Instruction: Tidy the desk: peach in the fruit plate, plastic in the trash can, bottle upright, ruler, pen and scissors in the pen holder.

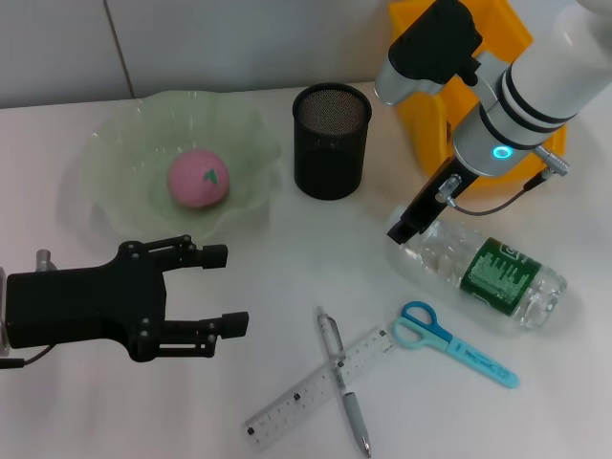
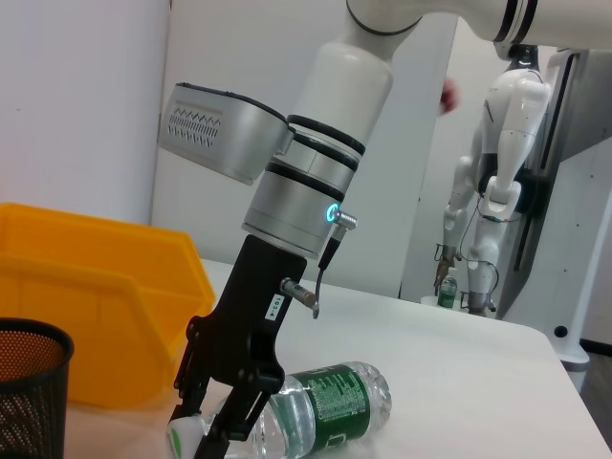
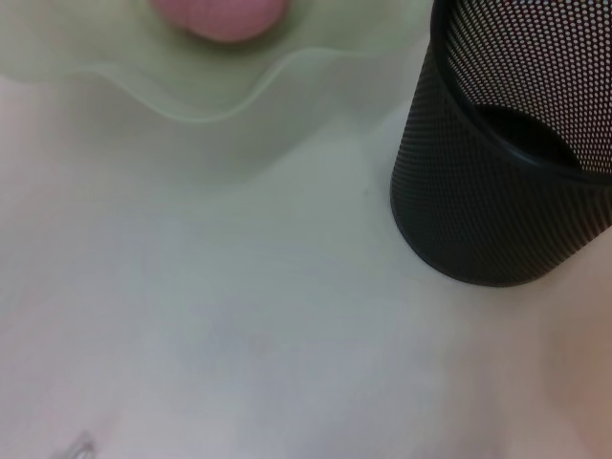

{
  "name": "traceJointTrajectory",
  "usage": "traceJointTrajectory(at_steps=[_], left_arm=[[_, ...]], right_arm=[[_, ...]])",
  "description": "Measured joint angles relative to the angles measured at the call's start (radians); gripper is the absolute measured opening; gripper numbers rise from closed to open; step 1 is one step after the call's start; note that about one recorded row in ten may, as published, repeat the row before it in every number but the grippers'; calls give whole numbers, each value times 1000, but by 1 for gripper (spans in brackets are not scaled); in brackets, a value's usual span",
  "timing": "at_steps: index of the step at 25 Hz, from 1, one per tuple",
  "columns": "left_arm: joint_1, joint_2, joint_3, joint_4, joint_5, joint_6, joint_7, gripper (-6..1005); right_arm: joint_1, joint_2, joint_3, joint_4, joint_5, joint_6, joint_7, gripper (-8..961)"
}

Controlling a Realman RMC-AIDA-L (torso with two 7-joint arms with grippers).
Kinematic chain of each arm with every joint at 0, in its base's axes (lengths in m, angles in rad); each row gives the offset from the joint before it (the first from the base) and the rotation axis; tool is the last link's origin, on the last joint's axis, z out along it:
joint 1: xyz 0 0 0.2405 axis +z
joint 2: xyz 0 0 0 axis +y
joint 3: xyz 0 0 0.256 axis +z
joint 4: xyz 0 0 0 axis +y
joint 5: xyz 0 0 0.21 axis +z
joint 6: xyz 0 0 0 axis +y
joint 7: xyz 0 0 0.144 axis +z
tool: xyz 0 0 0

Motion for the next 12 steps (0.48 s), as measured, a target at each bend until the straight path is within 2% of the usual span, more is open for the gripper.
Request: traceJointTrajectory(at_steps=[12], left_arm=[[-2,2,0,2,0,0,1,834]], right_arm=[[-16,0,10,-115,8,-66,8,423]])
